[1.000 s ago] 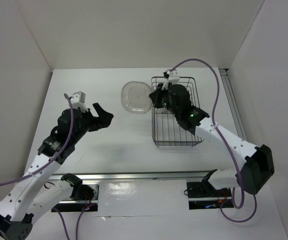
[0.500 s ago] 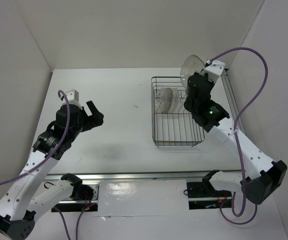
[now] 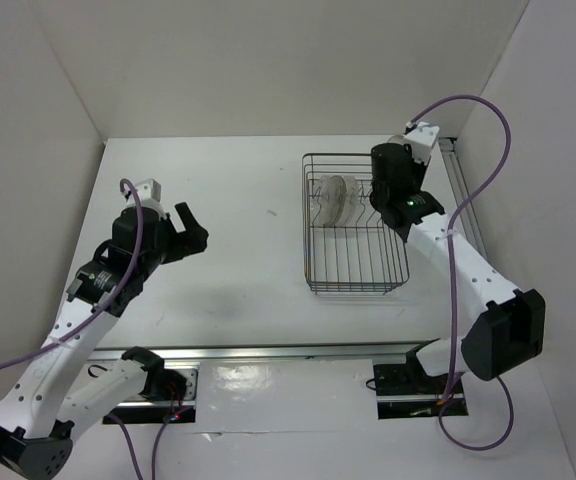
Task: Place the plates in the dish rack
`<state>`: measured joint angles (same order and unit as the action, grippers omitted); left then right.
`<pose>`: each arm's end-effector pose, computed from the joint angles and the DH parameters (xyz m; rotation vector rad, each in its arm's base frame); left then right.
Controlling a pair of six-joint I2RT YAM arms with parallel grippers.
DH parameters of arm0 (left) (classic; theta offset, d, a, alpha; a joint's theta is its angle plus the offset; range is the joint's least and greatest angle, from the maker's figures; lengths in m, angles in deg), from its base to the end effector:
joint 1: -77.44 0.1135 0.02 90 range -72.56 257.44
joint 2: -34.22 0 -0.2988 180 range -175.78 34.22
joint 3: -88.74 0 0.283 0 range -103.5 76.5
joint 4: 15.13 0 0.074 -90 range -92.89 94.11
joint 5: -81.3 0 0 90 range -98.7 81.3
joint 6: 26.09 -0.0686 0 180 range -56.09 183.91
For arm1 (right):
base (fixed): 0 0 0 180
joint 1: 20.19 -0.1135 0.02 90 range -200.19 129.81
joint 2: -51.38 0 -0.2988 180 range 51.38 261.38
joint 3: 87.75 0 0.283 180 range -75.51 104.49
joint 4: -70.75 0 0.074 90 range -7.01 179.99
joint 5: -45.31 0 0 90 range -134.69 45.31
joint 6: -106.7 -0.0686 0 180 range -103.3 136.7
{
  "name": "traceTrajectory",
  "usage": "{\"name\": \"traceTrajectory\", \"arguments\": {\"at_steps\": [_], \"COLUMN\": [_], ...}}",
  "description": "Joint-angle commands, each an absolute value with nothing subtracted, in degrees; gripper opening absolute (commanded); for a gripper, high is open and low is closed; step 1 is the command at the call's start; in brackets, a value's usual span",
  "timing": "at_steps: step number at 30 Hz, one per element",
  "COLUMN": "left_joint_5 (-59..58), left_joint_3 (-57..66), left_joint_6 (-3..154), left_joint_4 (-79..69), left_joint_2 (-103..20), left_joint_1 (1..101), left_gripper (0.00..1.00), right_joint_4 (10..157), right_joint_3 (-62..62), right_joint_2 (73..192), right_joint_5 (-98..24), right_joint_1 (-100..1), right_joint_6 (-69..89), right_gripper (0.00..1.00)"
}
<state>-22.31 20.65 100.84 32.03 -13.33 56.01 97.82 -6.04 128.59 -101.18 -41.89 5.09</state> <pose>0.2005 -0.0614 0.3702 -0.4239 2.0004 -0.4014 0.3364 0.0723 0.3842 0.4608 1.7592 -0.5537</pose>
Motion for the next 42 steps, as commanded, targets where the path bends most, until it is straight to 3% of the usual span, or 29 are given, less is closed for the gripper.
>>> {"name": "traceTrajectory", "arguments": {"at_steps": [1, 30, 35, 42], "left_joint_5": [-20.7, -13.6, -13.6, -13.1], "left_joint_3": [21.0, 22.6, 22.6, 22.6], "left_joint_6": [99.2, 98.1, 98.1, 97.6], "left_joint_4": [29.8, 27.6, 27.6, 27.6], "left_joint_2": [-13.2, -12.6, -12.6, -12.1], "left_joint_1": [57.0, 61.4, 61.4, 61.4], "left_gripper": [1.0, 1.0, 1.0, 1.0], "right_joint_4": [96.5, 92.0, 92.0, 92.0], "right_joint_3": [-6.2, -7.3, -7.3, -6.5], "right_joint_2": [129.6, 143.8, 144.4, 146.4], "right_joint_5": [-99.6, -100.9, -100.3, -97.7], "right_joint_1": [-41.5, -44.3, -44.8, -45.3], "right_joint_6": [3.5, 3.0, 2.5, 2.5], "right_gripper": [0.0, 0.0, 0.11, 0.37]}}
